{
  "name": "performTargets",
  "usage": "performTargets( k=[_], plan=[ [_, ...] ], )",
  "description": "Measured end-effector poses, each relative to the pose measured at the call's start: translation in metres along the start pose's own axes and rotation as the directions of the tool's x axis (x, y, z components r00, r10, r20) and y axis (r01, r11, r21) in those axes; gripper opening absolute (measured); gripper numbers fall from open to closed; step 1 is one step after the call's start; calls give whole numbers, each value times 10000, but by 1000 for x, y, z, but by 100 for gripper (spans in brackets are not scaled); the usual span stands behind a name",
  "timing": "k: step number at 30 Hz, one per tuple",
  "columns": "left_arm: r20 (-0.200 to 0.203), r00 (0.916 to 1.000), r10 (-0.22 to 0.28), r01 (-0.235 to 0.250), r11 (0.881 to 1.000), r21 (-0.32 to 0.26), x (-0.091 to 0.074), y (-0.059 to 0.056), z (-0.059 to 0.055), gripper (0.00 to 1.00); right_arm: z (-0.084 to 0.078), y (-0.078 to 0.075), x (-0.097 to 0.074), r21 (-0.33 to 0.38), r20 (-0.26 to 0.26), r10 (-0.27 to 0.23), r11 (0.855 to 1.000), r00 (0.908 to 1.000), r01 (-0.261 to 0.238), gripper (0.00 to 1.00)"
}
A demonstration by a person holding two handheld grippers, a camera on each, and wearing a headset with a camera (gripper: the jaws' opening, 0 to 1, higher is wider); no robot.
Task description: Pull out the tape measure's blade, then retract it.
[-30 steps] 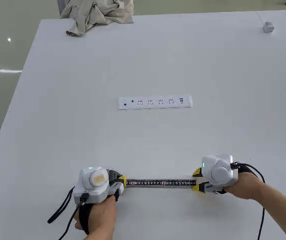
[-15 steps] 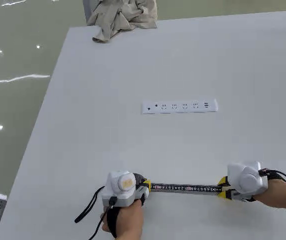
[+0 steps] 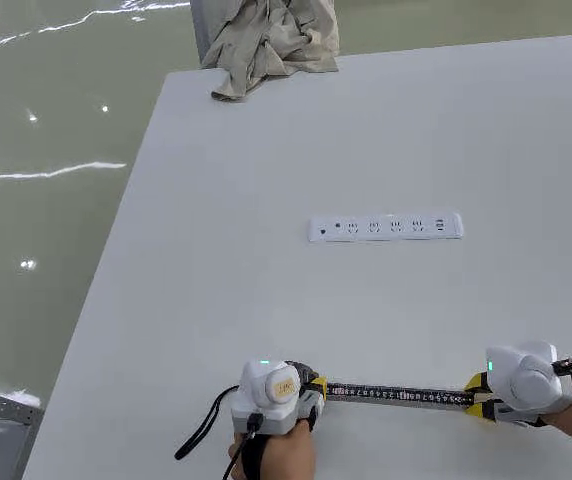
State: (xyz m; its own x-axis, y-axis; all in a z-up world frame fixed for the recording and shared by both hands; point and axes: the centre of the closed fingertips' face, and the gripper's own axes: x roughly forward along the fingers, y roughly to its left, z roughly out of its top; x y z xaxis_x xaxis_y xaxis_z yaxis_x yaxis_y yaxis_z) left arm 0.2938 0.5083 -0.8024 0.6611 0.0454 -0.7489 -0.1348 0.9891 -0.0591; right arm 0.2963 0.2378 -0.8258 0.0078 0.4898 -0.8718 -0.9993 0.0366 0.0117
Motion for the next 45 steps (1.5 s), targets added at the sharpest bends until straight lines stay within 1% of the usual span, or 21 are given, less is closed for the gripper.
performTargets(
  k=[5,9,13,17,29,34,45],
  plan=[
    [0,10000,-22,22,10000,26,0,0,0,63,3,-1,2,79,100,-21,10000,9999,21,14],
    [-19,10000,-30,30,10000,26,-1,0,0,63,8,0,4,63,151,-29,10000,9999,28,14],
    [-47,10000,-39,39,10000,46,0,0,0,63,11,0,6,-84,162,-62,9999,9999,63,14],
    [-79,10000,-48,48,10000,34,0,0,0,63,15,0,7,-271,181,-173,9995,9997,178,14],
    [-90,9999,-72,72,10000,41,-1,0,-1,63,21,-2,10,-533,329,-505,9972,9982,522,14],
    [-78,9999,-67,67,10000,34,0,-1,0,63,22,-2,11,-496,402,-513,9974,9979,532,14],
    [-123,9999,-70,70,10000,18,0,-1,0,63,27,-3,13,-647,426,-527,9964,9977,554,14]
  ],
)
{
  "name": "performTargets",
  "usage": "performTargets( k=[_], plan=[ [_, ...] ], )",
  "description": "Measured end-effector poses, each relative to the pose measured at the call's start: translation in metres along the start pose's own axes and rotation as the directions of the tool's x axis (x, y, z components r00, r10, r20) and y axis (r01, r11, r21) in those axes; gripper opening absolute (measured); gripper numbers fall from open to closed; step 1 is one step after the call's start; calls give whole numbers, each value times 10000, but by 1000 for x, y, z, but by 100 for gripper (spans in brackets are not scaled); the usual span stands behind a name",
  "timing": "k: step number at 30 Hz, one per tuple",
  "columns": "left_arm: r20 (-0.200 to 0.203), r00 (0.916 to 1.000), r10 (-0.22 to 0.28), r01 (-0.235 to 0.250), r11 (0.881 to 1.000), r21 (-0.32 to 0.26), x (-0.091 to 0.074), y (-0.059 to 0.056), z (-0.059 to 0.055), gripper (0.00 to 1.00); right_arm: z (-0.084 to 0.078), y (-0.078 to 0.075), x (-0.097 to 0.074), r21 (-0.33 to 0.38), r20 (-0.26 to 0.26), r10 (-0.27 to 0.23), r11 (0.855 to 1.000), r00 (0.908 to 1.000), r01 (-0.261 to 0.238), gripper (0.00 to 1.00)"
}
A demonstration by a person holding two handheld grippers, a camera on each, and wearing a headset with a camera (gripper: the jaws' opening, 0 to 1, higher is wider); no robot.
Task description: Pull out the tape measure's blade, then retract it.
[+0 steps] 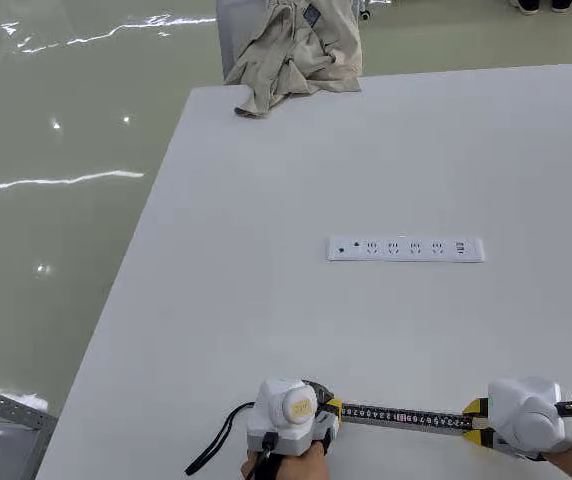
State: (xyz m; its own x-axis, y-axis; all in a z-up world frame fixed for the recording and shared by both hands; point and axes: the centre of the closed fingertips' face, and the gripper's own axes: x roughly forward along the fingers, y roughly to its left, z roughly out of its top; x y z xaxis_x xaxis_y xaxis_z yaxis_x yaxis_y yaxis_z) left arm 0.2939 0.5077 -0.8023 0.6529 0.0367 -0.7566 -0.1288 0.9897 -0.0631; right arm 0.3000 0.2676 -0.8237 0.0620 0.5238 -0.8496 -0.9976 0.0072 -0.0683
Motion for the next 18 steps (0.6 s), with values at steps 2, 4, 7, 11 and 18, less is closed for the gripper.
performTargets(
  k=[2,4,7,11,18],
  plan=[
    [-5,10000,-3,3,10000,4,0,0,0,63,1,0,1,-37,17,-21,10000,10000,21,14],
    [-11,10000,1,-1,10000,7,0,0,0,63,2,-1,1,-93,49,-87,9999,10000,88,14],
    [-32,10000,1,-1,10000,-7,0,0,0,63,3,-1,3,-81,68,-97,9999,9999,98,14],
    [-44,10000,-8,7,10000,-10,0,0,0,63,8,0,3,-124,101,-103,9999,9999,104,14],
    [-78,10000,-11,11,10000,-20,-1,0,0,63,10,-1,6,-126,152,-112,9999,9998,114,14]
  ],
)
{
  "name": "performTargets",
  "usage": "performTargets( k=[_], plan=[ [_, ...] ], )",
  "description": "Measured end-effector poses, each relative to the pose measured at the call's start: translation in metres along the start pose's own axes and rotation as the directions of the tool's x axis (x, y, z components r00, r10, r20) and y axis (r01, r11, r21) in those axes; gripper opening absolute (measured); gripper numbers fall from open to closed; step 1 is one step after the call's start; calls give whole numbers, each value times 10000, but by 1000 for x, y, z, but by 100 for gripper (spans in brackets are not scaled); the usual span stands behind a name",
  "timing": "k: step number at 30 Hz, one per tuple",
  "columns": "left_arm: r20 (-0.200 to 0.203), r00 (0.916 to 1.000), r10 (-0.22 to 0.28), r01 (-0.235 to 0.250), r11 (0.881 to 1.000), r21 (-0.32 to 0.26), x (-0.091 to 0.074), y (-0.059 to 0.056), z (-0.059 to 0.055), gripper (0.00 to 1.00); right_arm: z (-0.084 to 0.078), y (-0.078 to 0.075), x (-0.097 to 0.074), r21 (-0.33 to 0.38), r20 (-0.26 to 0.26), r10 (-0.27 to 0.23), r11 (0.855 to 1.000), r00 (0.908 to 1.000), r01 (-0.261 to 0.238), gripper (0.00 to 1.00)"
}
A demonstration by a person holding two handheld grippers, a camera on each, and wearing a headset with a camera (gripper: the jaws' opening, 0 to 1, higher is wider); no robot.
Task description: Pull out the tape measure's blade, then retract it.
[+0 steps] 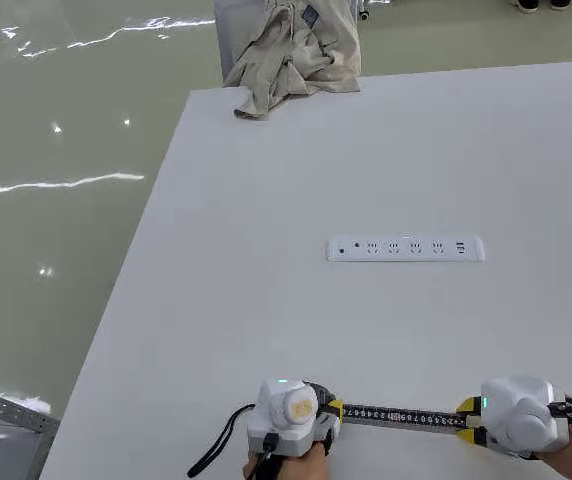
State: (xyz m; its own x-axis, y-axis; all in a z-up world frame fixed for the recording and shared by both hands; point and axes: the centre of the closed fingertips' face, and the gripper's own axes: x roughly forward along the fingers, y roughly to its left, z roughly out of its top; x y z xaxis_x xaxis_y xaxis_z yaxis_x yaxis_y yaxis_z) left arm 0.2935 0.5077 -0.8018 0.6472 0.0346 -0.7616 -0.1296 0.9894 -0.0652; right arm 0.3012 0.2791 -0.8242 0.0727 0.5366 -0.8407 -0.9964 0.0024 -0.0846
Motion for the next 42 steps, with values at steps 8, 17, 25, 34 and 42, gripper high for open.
performTargets(
  k=[8,17,25,34,42],
  plan=[
    [-3,10000,2,-2,10000,0,0,0,-1,63,6,-1,5,-48,28,-41,10000,10000,41,14],
    [-5,10000,5,-5,10000,-13,0,0,0,63,13,-1,6,-82,83,-85,9999,9999,86,14],
    [-14,10000,6,-6,10000,-16,1,0,-1,63,16,-1,10,-117,132,-135,9998,9998,137,14],
    [-47,10000,4,-4,10000,-20,1,0,-1,63,21,-1,12,-135,153,-66,9999,9999,68,14],
    [-70,10000,8,-8,10000,-3,1,0,-1,63,24,-1,17,55,79,42,10000,10000,-43,14]
  ],
)
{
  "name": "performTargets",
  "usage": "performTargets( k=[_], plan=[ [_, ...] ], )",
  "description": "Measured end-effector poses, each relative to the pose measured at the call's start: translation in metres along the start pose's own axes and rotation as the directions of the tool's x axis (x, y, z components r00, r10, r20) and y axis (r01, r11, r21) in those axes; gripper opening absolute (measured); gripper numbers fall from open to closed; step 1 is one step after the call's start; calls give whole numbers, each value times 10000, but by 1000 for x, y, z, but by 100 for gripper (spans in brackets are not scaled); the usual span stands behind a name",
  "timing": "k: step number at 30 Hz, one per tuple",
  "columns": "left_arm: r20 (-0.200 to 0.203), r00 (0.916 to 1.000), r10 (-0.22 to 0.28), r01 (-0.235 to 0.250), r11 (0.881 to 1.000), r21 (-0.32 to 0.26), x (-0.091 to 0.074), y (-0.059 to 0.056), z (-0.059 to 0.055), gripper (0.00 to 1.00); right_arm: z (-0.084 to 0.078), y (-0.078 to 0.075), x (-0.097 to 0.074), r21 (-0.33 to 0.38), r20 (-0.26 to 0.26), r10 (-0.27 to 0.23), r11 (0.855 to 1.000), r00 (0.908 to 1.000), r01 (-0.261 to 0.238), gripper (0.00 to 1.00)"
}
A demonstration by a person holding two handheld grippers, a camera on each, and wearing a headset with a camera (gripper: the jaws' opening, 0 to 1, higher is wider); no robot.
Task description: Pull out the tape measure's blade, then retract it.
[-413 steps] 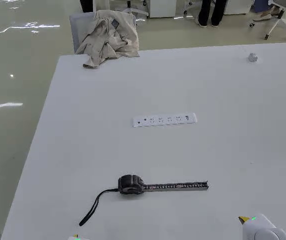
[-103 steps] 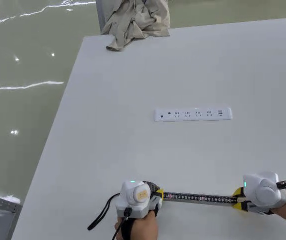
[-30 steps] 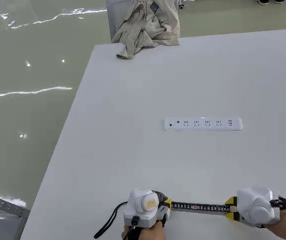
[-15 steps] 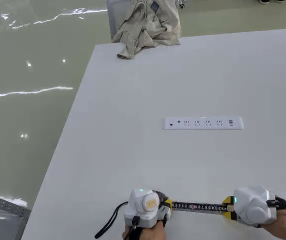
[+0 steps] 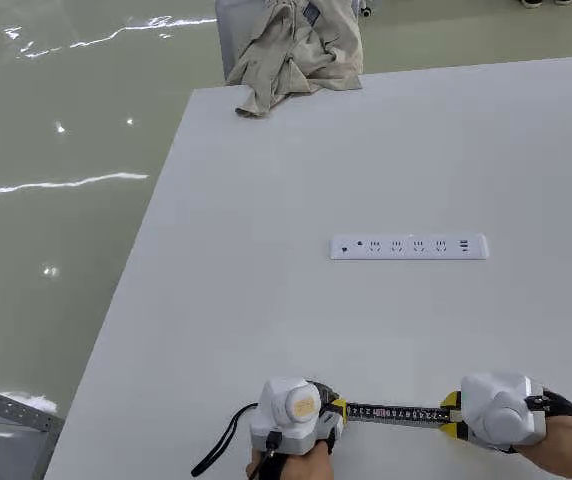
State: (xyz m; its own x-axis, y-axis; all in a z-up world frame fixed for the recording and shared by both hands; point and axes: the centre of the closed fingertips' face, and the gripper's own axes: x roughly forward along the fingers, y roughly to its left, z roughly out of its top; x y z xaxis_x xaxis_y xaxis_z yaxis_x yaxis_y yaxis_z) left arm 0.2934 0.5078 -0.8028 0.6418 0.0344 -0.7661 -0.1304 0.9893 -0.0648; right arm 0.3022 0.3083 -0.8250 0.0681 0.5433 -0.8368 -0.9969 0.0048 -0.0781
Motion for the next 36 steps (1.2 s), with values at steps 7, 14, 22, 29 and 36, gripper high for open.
performTargets(
  k=[7,14,22,29,36],
  plan=[
    [-21,10000,17,-17,10000,5,0,0,0,64,2,-1,2,456,-220,156,9989,9996,-146,14],
    [-46,10000,18,-18,10000,-5,0,0,0,64,4,0,5,682,-406,457,9968,9981,-429,14],
    [-17,10000,63,-63,10000,5,-1,0,0,63,8,1,9,811,-313,631,9949,9975,-604,14],
    [12,10000,80,-80,10000,10,-1,0,0,63,13,3,10,758,-258,668,9950,9974,-647,14],
    [-14,10000,77,-77,10000,1,-1,0,0,63,16,3,14,742,-210,673,9951,9975,-656,14]
  ],
)
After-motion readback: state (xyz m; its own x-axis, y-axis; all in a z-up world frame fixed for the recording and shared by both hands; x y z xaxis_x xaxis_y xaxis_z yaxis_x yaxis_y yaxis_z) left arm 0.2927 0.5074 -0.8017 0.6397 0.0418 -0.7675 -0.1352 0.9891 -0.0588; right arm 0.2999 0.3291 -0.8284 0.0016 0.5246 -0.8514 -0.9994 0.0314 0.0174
